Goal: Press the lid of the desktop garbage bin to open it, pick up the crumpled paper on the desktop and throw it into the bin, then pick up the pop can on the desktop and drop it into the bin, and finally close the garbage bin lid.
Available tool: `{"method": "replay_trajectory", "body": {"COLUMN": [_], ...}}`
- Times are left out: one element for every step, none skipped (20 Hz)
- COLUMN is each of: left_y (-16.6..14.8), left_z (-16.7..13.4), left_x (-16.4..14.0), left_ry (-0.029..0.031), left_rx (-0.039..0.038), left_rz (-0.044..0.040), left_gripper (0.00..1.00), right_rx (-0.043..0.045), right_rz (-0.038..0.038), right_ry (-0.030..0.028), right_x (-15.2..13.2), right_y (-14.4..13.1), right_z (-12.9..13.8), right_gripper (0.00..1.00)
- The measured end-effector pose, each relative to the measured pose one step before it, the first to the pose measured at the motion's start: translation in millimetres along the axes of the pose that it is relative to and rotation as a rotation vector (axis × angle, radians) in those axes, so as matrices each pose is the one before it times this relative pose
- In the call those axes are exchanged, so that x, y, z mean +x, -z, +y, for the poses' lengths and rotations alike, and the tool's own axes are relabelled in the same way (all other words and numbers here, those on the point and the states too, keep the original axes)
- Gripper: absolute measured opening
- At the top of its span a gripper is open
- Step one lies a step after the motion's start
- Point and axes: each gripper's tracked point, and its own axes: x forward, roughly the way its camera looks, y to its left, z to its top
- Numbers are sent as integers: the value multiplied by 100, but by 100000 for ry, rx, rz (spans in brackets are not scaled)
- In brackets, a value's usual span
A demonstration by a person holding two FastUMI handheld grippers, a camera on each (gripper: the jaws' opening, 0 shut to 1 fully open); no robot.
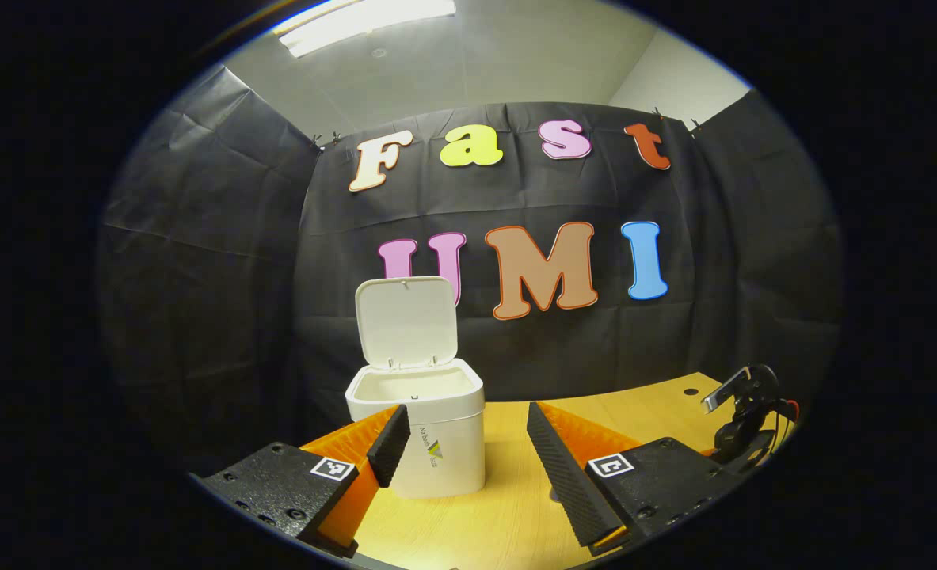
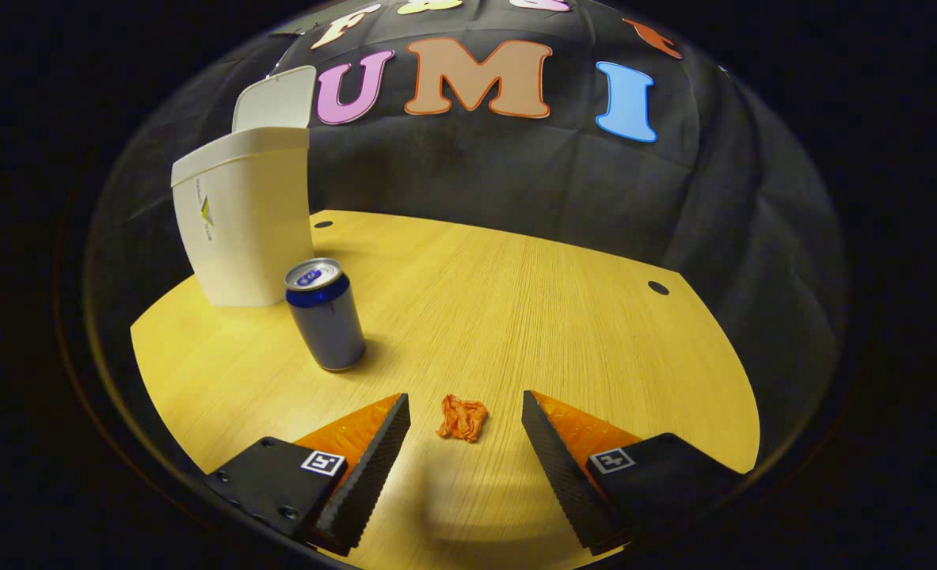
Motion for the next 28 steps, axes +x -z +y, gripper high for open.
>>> {"method": "replay_trajectory", "body": {"left_y": [-48,81,72,106,69,125,156,88,56,18,-40,73,-66,41,-74,111,-50,18,-108,-13,-10,137,-45,85,7,126,-38,1], "left_z": [277,381,267,264,166,138,128,34,15,-67,-19,-79,-135,-180,-216,-236,-219,-126,-237,-197,-151,-236,-140,-87,-102,-18,49,199], "left_x": [-133,-276,-78,-74,-91,-133,-123,-29,29,-71,76,59,165,18,163,121,159,127,203,166,212,108,237,115,131,120,186,154], "left_ry": [-860,-886,-793,-857,-462,-471,-396,-220,-91,105,110,286,429,503,605,647,720,517,786,681,648,810,767,658,694,408,253,-17], "left_rx": [471,508,431,305,100,193,293,323,301,258,107,-20,-280,-323,-296,-255,-149,-164,-298,-386,-366,-441,-563,-629,-653,-438,-285,-273], "left_rz": [395,217,279,477,449,530,575,351,438,206,-69,-83,-100,4,79,-23,108,-262,-204,-354,-187,-17,-34,-114,48,216,-22,-104], "left_gripper": [91,91,94,94,91,91,94,94,91,91,91,91,91,91,91,91,91,91,91,91,91,91,91,91,91,91,91,91], "right_rx": [227,262,-308,-559,-493,-225,-311,-233,-146,-55,-181,-228,-119,835,1007,203,711,721,567,1222,1610,1220,464,77,-90,-9,97,119], "right_rz": [1577,1095,921,1054,1521,1669,1319,709,1492,1055,281,426,-515,157,170,-1282,-914,-2801,-3371,-4272,-5444,-4867,-4379,-3917,-3845,-3649,-2926,-3070], "right_ry": [-222,-98,430,142,-1403,-288,-276,619,-874,-1489,-617,-579,701,-1097,-957,130,-932,-830,-797,-1763,-1676,-1684,-1249,-1200,-1044,-1102,-1337,-1491], "right_x": [527,554,614,572,677,398,334,347,173,148,6,21,-359,-80,-401,-297,-607,-734,-831,-1038,-840,-792,-940,-543,-587,-478,-383,-369], "right_y": [592,328,325,188,233,184,200,73,274,83,180,90,-59,-115,43,-404,-416,-1050,-1316,-1726,-1992,-2226,-1855,-2038,-1905,-1801,-1670,-1653], "right_z": [111,39,-24,21,236,64,45,-232,53,127,43,-59,-340,49,182,-155,132,90,135,237,563,678,522,593,513,661,732,709], "right_gripper": [96,96,96,94,88,88,78,75,60,49,41,38,39,29,24,24,24,27,24,24,24,24,24,24,24,24,24,23]}}
